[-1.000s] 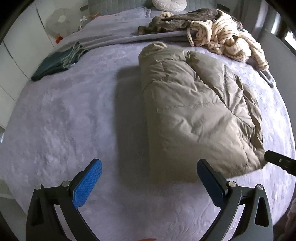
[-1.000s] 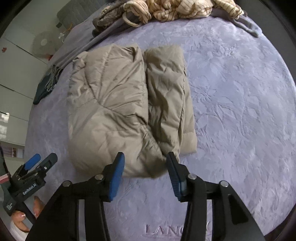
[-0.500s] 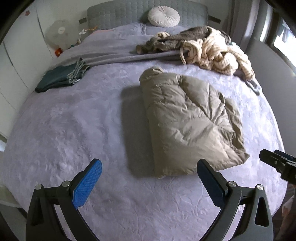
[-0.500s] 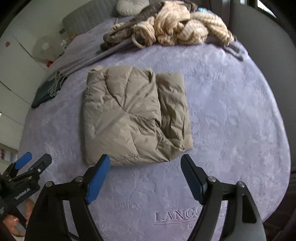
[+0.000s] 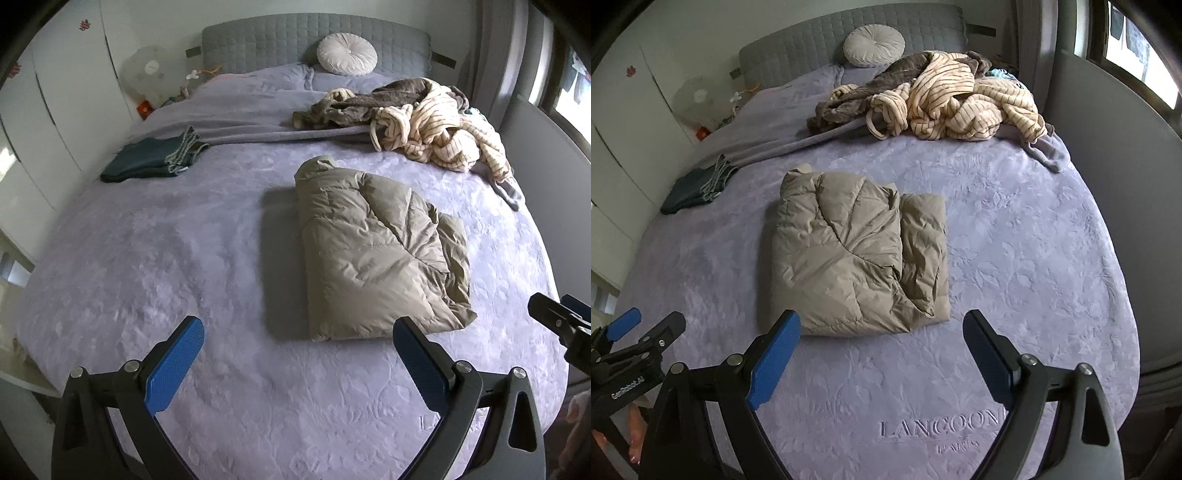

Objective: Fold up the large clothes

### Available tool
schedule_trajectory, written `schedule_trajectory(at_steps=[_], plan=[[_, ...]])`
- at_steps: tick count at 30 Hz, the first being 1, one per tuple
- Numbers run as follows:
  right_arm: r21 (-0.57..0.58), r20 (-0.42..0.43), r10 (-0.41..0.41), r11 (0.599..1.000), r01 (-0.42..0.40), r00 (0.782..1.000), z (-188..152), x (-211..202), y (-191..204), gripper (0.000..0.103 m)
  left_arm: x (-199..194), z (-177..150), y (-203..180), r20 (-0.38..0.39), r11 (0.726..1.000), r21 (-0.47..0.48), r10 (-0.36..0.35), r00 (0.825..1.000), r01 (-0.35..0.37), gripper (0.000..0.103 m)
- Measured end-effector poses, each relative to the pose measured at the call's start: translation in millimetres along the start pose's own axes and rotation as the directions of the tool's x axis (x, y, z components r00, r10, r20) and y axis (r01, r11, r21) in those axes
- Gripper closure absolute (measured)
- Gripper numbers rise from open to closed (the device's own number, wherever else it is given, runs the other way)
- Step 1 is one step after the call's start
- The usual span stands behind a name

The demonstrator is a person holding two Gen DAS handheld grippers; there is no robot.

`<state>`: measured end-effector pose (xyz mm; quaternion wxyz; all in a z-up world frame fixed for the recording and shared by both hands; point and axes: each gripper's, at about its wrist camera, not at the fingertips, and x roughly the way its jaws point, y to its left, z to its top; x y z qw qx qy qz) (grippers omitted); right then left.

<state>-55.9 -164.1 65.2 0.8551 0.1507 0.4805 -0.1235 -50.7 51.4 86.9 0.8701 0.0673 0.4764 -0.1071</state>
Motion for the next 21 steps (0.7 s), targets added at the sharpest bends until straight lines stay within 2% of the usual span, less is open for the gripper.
schedule_trajectory(at_steps=[10, 21], plan=[[-0.017, 0.028, 0.006, 1.000, -0.006, 1.000, -6.8, -21.1, -3.5, 0.011, -24.0, -6.5, -1.7, 0.027, 0.999, -0.017, 0.031, 0.999, -0.030, 0.000], [-0.018, 0.029, 0.006, 1.000, -0.005, 1.000, -7.6, -22.6, -4.2, 0.012, -26.8, -9.2, -0.9, 0.026, 0.999, -0.021, 0.041, 0.999, -0.040, 0.001]])
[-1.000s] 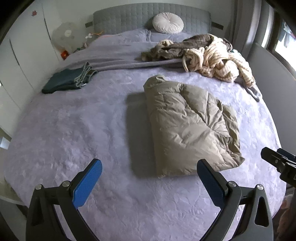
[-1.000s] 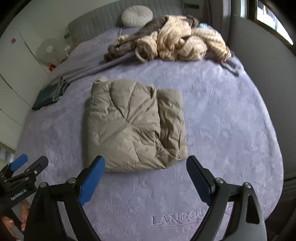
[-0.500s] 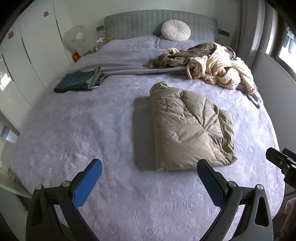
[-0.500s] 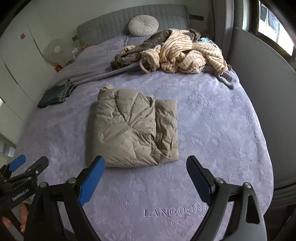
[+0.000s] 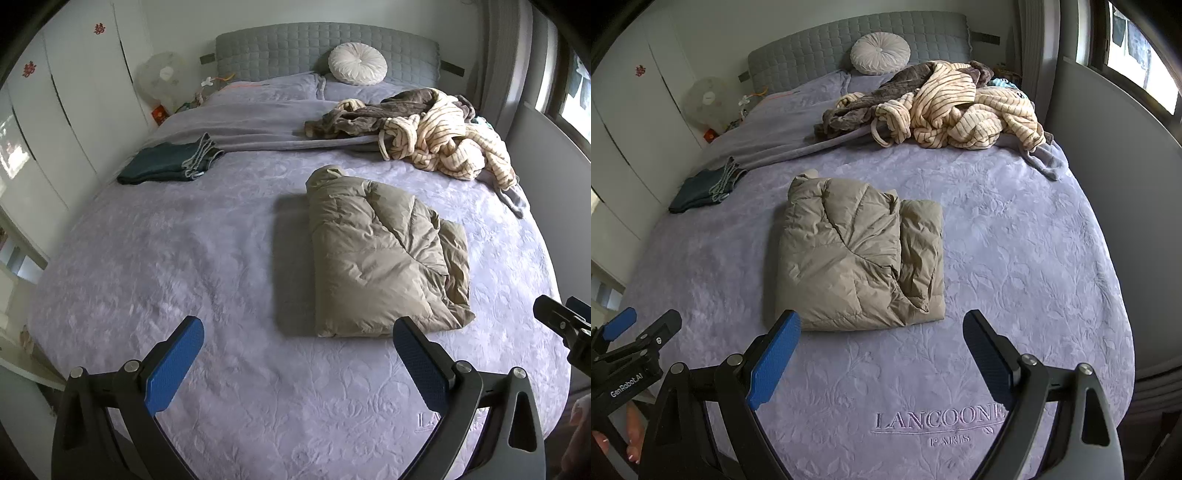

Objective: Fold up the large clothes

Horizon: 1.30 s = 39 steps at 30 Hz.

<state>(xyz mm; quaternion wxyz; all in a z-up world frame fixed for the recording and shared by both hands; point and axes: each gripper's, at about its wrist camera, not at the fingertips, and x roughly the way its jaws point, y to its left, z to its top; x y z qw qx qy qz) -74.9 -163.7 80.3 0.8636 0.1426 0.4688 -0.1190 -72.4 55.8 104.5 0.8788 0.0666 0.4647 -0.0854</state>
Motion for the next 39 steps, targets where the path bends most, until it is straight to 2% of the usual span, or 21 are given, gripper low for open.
schedule_trajectory(at_steps=[39], plan=[[0.003, 0.002, 0.001, 1.000, -0.001, 1.000, -2.3, -3.0, 1.3, 0.012, -2.1, -3.7, 3.6, -0.002, 1.000, -0.010, -0.001, 1.000, 0.001, 0.001]])
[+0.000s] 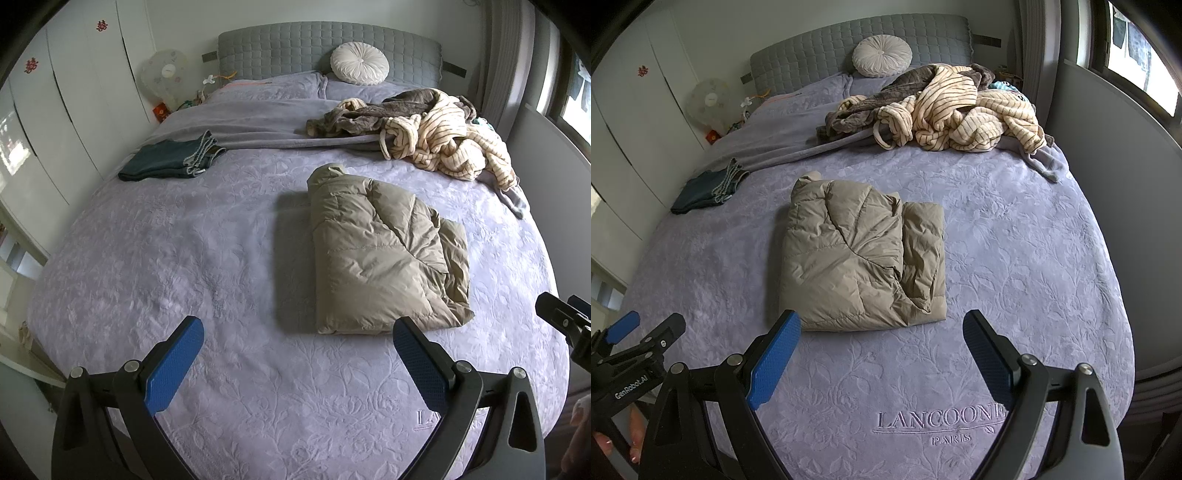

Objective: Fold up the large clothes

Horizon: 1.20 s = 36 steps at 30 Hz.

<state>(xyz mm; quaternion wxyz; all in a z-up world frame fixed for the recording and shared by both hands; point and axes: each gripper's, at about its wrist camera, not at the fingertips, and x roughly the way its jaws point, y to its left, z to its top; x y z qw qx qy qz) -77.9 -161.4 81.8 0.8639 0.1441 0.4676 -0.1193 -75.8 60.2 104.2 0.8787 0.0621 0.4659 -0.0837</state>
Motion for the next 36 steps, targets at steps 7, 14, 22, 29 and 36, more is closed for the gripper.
schedule_trajectory(at_steps=[7, 14, 22, 29, 36], plan=[[0.001, 0.000, -0.001, 1.000, 0.001, 1.000, 0.0, 0.2, 0.2, 0.012, 0.0, 0.1, -0.3, 0.001, 1.000, 0.001, 0.000, 1.000, 0.000, 0.000], [0.002, 0.001, -0.001, 1.000, 0.001, 1.000, -0.2, -0.4, 0.0, 0.012, 0.3, -0.8, 0.0, -0.001, 1.000, -0.001, -0.001, 1.000, 0.001, 0.001], [0.003, 0.001, -0.002, 1.000, 0.002, 1.000, -0.1, -0.1, 0.3, 0.012, 1.1, -0.1, -0.8, -0.002, 1.000, -0.001, 0.000, 1.000, 0.000, 0.001], [0.004, 0.000, -0.001, 1.000, 0.001, 1.000, -0.3, 0.3, 1.3, 0.012, 2.7, -2.8, 2.8, -0.008, 1.000, -0.010, 0.007, 1.000, -0.007, 0.001], [0.008, 0.001, -0.003, 1.000, 0.003, 1.000, -1.1, 0.3, 2.0, 0.012, 4.2, -1.7, 0.1, -0.001, 1.000, -0.015, 0.005, 1.000, -0.005, 0.001]])
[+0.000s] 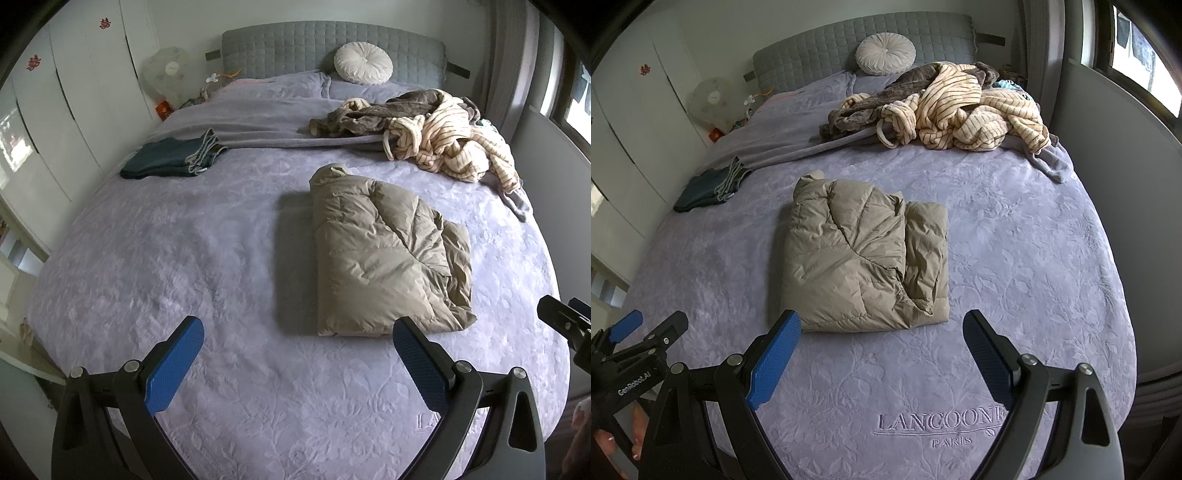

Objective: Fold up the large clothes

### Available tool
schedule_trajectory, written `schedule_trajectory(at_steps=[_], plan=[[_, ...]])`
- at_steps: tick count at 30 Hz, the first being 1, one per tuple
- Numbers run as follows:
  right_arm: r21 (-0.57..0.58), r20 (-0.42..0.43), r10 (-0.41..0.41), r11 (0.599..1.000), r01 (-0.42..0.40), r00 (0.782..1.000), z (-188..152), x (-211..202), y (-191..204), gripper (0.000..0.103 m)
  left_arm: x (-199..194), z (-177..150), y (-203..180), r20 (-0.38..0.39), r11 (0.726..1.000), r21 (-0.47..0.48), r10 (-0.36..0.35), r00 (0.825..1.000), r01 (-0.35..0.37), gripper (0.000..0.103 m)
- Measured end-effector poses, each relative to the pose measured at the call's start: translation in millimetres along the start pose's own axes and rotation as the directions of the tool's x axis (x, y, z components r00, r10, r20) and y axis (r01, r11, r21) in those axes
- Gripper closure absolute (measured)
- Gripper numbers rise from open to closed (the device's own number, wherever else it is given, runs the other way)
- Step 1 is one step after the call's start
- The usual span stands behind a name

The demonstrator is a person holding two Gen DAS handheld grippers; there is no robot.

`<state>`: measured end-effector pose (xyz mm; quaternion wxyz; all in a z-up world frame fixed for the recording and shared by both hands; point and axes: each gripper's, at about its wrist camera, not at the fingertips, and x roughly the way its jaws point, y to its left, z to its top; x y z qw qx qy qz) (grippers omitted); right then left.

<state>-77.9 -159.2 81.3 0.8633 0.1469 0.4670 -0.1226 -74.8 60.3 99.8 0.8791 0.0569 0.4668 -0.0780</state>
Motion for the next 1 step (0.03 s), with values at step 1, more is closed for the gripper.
schedule_trajectory(at_steps=[1], plan=[[0.001, 0.000, 0.000, 1.000, 0.000, 1.000, 0.0, -0.1, -0.1, 0.012, -0.8, -0.1, -0.8, 0.000, 1.000, 0.002, -0.003, 1.000, 0.003, 0.001]])
